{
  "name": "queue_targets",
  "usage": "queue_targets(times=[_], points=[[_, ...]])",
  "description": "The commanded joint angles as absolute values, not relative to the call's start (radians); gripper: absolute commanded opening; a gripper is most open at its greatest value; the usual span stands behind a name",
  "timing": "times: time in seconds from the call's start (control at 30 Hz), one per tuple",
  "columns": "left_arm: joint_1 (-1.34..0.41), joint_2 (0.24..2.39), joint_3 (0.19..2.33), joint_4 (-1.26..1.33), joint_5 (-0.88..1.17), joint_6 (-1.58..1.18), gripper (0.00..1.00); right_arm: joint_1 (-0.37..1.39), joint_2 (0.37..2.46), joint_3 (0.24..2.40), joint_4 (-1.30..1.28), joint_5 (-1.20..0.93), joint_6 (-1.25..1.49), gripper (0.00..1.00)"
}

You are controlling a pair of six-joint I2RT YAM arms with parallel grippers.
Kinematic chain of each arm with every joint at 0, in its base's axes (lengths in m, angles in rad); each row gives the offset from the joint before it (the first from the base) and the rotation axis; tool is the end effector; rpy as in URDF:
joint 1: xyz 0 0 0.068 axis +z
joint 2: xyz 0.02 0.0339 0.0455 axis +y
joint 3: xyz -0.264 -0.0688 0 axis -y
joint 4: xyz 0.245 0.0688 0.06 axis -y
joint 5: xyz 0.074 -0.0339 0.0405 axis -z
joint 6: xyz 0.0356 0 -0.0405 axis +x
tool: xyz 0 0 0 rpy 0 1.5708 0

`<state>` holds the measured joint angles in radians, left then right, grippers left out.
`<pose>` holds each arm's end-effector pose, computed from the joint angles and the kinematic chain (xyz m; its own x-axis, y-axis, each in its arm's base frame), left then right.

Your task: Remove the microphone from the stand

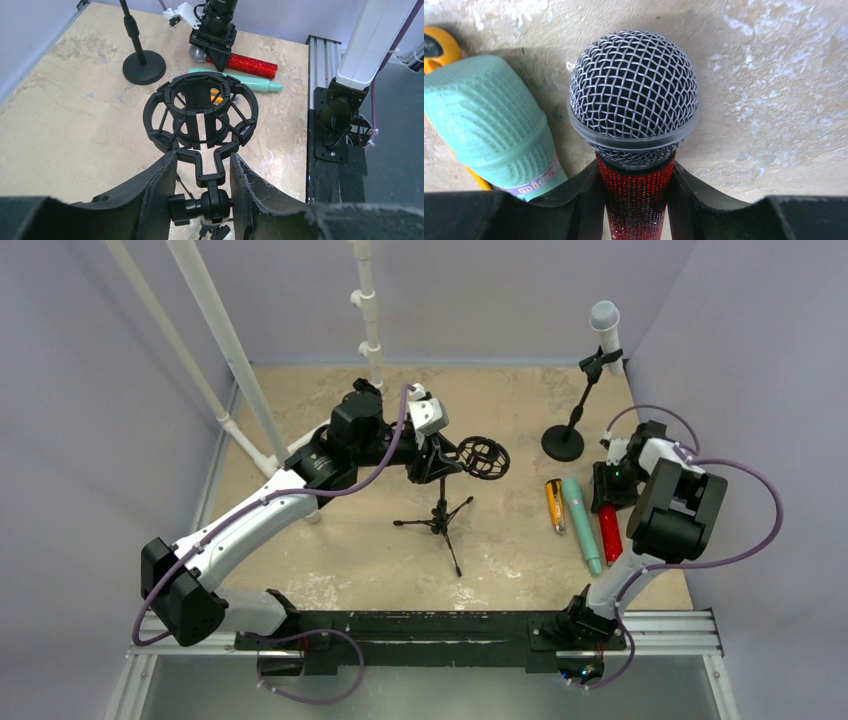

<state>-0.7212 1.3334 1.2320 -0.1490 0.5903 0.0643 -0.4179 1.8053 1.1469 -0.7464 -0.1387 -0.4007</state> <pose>0.2183 -0.2183 0.3793 -0.1244 0.1805 -0.9757 0.9635 0.2568 -0.0754 0.3035 -0.1294 0.1601 -0.9786 0.0119 -0.2053 -0.0007 0.9981 0.0611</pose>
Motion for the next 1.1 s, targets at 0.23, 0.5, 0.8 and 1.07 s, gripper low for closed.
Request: queue_targets(times=[0.23, 0.5, 0.8, 1.07], points=[[-0.71, 1.343, 1.224, -0.221, 0.552, 0.123, 0.0, -0.375, 1.834, 1.187, -0.669, -0.118, -0.354, 0.52], [-0.712, 1.332, 1.218, -0.218, 0.551, 0.12, 0.0, -0.374, 1.764, 1.197, -0.692, -0.121, -0.359, 0.67], [-0.712, 1.324, 1.209, -0.212, 0.549, 0.121, 0.0, -0.375, 1.596, 1.271, -0.782, -0.154, -0.357, 0.77], [-0.71, 1.311, 1.214, -0.208, 0.547, 0.114, 0.0, -0.374, 1.375, 1.294, -0.882, -0.309, -0.383, 0.81]])
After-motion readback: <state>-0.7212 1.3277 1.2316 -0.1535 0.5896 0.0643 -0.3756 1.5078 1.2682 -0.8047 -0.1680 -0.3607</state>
